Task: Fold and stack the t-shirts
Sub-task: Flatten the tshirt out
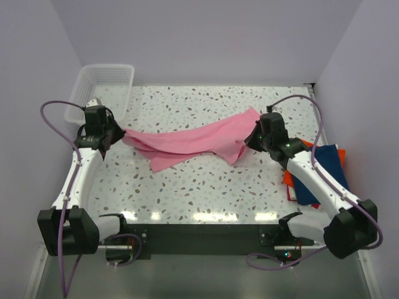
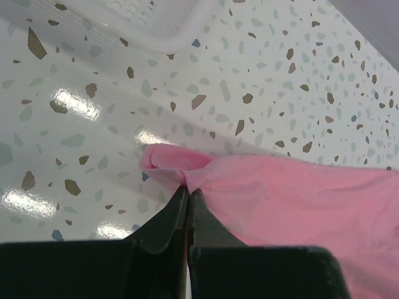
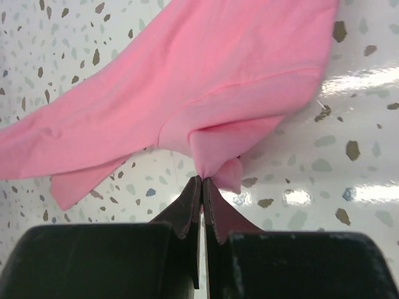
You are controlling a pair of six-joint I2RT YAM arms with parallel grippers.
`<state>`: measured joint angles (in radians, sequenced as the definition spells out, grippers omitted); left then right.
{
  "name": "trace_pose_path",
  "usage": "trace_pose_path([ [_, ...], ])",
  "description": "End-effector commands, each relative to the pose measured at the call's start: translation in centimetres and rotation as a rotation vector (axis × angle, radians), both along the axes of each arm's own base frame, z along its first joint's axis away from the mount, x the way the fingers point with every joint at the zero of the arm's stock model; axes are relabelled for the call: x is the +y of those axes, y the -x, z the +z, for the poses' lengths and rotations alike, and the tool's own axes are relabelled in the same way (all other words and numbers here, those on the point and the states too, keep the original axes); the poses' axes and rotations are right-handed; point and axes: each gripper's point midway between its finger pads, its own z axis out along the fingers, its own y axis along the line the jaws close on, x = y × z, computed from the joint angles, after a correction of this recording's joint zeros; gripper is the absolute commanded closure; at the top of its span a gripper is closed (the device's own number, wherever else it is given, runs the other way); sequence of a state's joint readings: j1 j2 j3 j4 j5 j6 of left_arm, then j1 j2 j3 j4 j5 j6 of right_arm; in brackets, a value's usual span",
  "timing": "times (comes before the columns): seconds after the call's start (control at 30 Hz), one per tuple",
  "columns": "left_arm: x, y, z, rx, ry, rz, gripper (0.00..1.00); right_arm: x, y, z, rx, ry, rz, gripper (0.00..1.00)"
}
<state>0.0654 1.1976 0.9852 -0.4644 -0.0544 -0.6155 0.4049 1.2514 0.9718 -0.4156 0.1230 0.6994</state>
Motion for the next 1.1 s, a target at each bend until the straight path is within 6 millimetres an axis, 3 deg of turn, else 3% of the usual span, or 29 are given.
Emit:
trace_pose_path([
  [0.0, 0.1, 0.0, 1.6, -0.073, -0.007, -0.02, 1.0, -3.1, 3.4, 0.5, 0.038, 0.07, -0.026, 1.0],
  [0.17, -0.2, 1.4, 0.1, -0.047, -0.005, -0.027, 1.0, -4.6, 5.6, 2.4, 0.014, 0.065, -0.047, 1.0],
  [0.3, -0.6, 1.8, 0.1, -0.056, 0.01, -0.042, 1.0, -4.5, 6.2, 3.7, 0.002, 0.051, -0.026, 1.0],
  [0.57, -1.2, 2.2, 5.4, -0.174, -0.012, -0.102, 1.0, -5.2, 7.1, 7.7, -0.071, 0.055, -0.02, 1.0],
  [0.63, -1.6, 2.8, 7.1, -0.204, -0.016, -0.124, 1.0, -5.5, 7.3, 10.4, -0.117, 0.057, -0.02, 1.0],
  [0.67, -1.6, 2.9, 9.1, -0.247, -0.024, -0.127, 1.0, -5.8, 7.5, 11.8, -0.144, 0.056, -0.025, 1.0],
  [0.7, -1.5, 3.2, 10.2, -0.268, -0.032, -0.129, 1.0, -5.9, 7.5, 14.7, -0.207, 0.038, -0.03, 1.0],
  [0.73, -1.7, 3.5, 11.1, -0.282, -0.033, -0.14, 1.0, -6.3, 8.0, 15.9, -0.225, 0.046, -0.032, 1.0],
  [0.77, -1.8, 4.0, 13.8, -0.343, -0.041, -0.141, 1.0, -6.6, 8.2, 17.4, -0.254, 0.046, -0.039, 1.0],
  [0.8, -1.9, 4.3, 14.9, -0.363, -0.044, -0.146, 1.0, -6.8, 8.7, 20.9, -0.33, 0.021, -0.046, 1.0],
  [0.87, -2.1, 5.6, 18.8, -0.441, -0.051, -0.151, 1.0, -7.6, 9.7, 23.7, -0.379, 0.024, -0.059, 1.0],
  [0.9, -2.3, 6.0, 20.1, -0.468, -0.048, -0.156, 1.0, -8.0, 10.4, 26.7, -0.449, 0.006, -0.064, 1.0],
  [0.93, -2.5, 6.6, 21.1, -0.485, -0.044, -0.159, 1.0, -8.3, 11.0, 27.8, -0.467, 0.003, -0.067, 1.0],
  [0.97, -2.6, 7.5, 23.7, -0.547, -0.042, -0.158, 1.0, -8.8, 12.0, 30.7, -0.538, -0.02, -0.081, 1.0],
  [1.03, -3.1, 8.7, 26.8, -0.623, -0.037, -0.172, 1.0, -9.3, 12.7, 32.7, -0.578, -0.021, -0.084, 1.0],
  [1.07, -3.2, 9.1, 27.9, -0.65, -0.031, -0.172, 1.0, -9.8, 13.7, 35.2, -0.644, -0.04, -0.096, 1.0],
])
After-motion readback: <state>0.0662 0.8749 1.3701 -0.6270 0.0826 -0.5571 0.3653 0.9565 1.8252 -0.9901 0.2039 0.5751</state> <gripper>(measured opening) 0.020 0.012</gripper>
